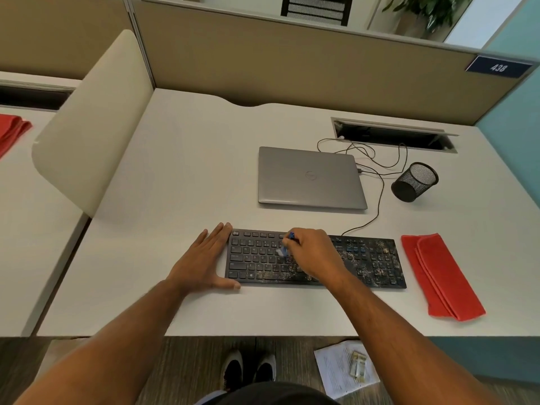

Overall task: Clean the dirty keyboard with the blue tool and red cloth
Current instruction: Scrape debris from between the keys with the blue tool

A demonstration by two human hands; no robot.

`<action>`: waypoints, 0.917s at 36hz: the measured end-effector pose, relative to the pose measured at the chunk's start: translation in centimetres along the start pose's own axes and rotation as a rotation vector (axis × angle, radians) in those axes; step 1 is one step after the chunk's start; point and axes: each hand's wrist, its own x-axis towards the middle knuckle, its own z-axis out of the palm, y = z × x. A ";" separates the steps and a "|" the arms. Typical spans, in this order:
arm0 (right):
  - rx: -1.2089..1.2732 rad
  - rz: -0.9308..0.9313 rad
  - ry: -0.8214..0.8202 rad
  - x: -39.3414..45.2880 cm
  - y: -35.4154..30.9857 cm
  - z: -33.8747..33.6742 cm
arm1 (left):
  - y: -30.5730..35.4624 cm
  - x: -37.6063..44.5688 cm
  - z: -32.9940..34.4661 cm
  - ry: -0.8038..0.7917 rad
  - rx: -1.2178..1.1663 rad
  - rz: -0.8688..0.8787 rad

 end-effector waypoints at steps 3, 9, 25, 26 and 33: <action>-0.032 -0.003 0.016 -0.4 0.3 0.5 | 0.0 0.0 0.0 -0.004 0.003 0.000; -0.162 -0.008 -0.089 -0.2 0.1 0.2 | 0.0 -0.1 0.0 0.004 0.008 0.005; -0.078 0.041 -0.071 0.6 -0.1 -0.8 | -0.1 0.0 0.1 0.003 0.011 0.002; -0.027 0.039 -0.019 0.6 -0.1 -0.9 | 0.0 0.0 0.0 0.002 0.008 0.001; -0.051 0.009 -0.074 -0.9 0.3 -0.5 | 0.0 0.0 0.1 0.005 0.007 0.002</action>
